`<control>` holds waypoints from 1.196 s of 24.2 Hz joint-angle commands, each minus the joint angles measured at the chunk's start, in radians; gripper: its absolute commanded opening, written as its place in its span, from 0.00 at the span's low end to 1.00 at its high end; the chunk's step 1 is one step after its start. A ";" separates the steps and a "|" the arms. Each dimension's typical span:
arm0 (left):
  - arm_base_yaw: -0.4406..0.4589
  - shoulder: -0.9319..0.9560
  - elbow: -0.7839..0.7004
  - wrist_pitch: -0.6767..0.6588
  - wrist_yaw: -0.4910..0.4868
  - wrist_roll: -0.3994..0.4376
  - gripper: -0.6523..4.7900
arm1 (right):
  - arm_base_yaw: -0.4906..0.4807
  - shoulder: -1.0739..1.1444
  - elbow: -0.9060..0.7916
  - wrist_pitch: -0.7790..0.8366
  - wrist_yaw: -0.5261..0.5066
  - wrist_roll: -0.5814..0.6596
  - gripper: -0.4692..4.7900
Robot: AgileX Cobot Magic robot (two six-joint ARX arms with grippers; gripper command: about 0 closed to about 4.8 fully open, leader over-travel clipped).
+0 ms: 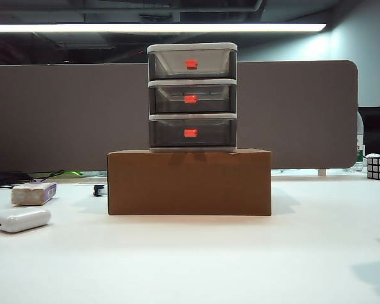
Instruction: Open the third layer of the drawer on the table, pick up the earphone case on the table and put it in, and finally close the drawer.
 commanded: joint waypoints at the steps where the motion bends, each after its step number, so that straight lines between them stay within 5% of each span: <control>1: 0.001 0.001 0.006 0.013 0.005 -0.004 0.12 | 0.001 -0.002 -0.006 0.016 -0.002 0.005 0.08; 7: 0.001 0.001 0.006 0.013 0.107 -0.099 0.12 | 0.001 -0.002 -0.006 0.016 -0.019 0.013 0.08; 10: 0.000 0.001 0.006 0.014 0.301 -0.322 0.12 | 0.001 -0.002 -0.006 0.016 -0.186 0.227 0.08; 11: -0.001 0.001 0.006 0.014 0.409 -0.440 0.11 | 0.001 -0.002 -0.006 0.016 -0.327 0.350 0.08; 13: -0.006 0.001 0.006 0.014 0.467 -0.518 0.11 | 0.001 -0.002 -0.006 0.016 -0.425 0.370 0.08; 22: -0.029 0.001 0.007 0.068 0.431 -0.708 0.12 | 0.004 -0.002 -0.006 0.017 -0.498 0.449 0.08; 26: -0.197 0.001 0.007 0.185 0.363 -0.706 0.11 | 0.045 -0.002 -0.001 0.022 -0.510 0.501 0.08; 29: -0.459 0.021 0.008 0.192 0.095 -0.630 0.12 | 0.127 0.000 0.019 0.023 -0.445 0.493 0.08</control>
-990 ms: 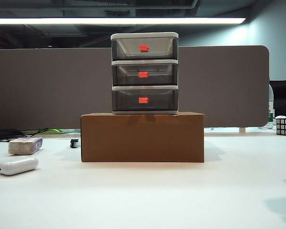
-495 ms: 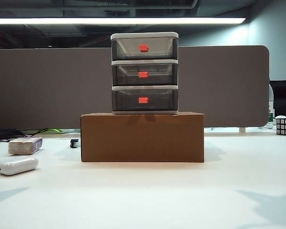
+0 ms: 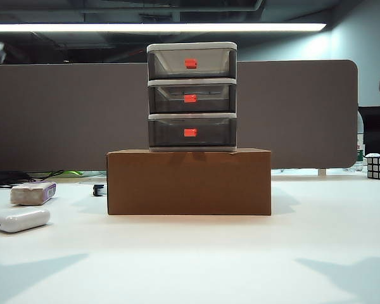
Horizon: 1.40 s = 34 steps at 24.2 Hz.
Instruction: Open the third layer of the drawer on the table, pick up the earphone case on the table and put it in, and finally close the drawer.
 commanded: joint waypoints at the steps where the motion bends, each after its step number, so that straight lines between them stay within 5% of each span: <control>1: -0.224 0.038 0.004 0.014 -0.264 0.090 0.12 | 0.070 0.001 0.023 0.019 0.072 -0.006 0.08; 3: -0.406 0.120 0.004 0.032 -0.467 0.151 0.12 | 0.138 0.002 0.043 0.011 0.166 -0.031 0.08; 6: -0.504 0.238 0.005 0.125 -0.580 0.240 0.14 | 0.189 0.008 0.061 -0.002 0.242 -0.058 0.08; 12: -0.505 0.660 0.021 0.480 -0.617 0.296 0.17 | 0.247 0.195 0.168 -0.033 0.323 -0.175 0.08; 17: -0.505 1.006 0.159 0.620 -0.608 0.418 0.17 | 0.256 0.482 0.274 0.068 0.329 -0.212 0.08; 27: -0.512 1.398 0.390 0.740 -0.668 0.422 0.17 | 0.256 0.875 0.319 0.464 0.217 -0.233 0.08; 29: -0.532 1.484 0.438 0.747 -0.766 0.422 0.26 | 0.257 0.921 0.339 0.461 0.220 -0.233 0.08; 31: -0.541 1.562 0.476 0.773 -0.791 0.422 0.53 | 0.256 0.953 0.350 0.461 0.222 -0.233 0.08; 34: -0.565 1.633 0.521 0.809 -0.816 0.422 0.57 | 0.256 0.961 0.352 0.460 0.220 -0.233 0.08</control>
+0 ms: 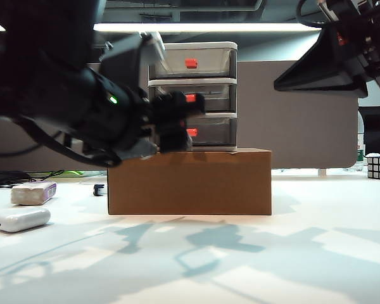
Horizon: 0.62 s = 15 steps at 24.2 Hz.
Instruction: Open the third layer of the drawer on the table, pick up the earphone case on the table and put it in, and finally close the drawer.
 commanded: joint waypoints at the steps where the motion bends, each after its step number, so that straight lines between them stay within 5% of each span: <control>1: -0.049 0.039 0.041 0.055 -0.098 0.005 0.56 | 0.000 -0.001 0.005 0.019 -0.002 0.002 0.08; 4: -0.100 0.070 0.086 0.106 -0.302 0.045 0.56 | 0.000 -0.001 0.007 0.019 -0.002 -0.014 0.08; 7: -0.122 0.141 0.143 0.185 -0.327 0.137 0.56 | 0.000 -0.001 0.007 0.018 -0.002 -0.025 0.08; 15: -0.117 0.241 0.196 0.253 -0.410 0.135 0.56 | 0.001 -0.001 0.007 0.018 -0.002 -0.029 0.08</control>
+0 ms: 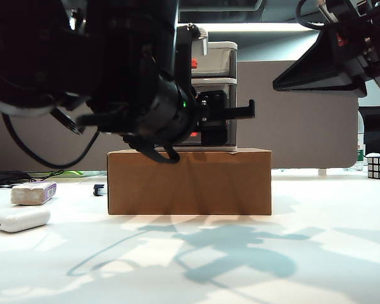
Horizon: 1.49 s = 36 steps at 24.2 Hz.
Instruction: Open the third layer of the drawer on the table, pick up the earphone case on the table and put it in, and finally close the drawer.
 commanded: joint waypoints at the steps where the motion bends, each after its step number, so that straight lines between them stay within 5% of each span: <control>1: 0.005 0.022 0.003 0.064 -0.012 0.003 0.56 | 0.000 -0.002 0.005 0.018 -0.001 -0.009 0.08; 36: 0.072 0.064 0.047 0.074 0.089 0.002 0.43 | 0.000 0.005 0.005 0.018 0.001 -0.026 0.08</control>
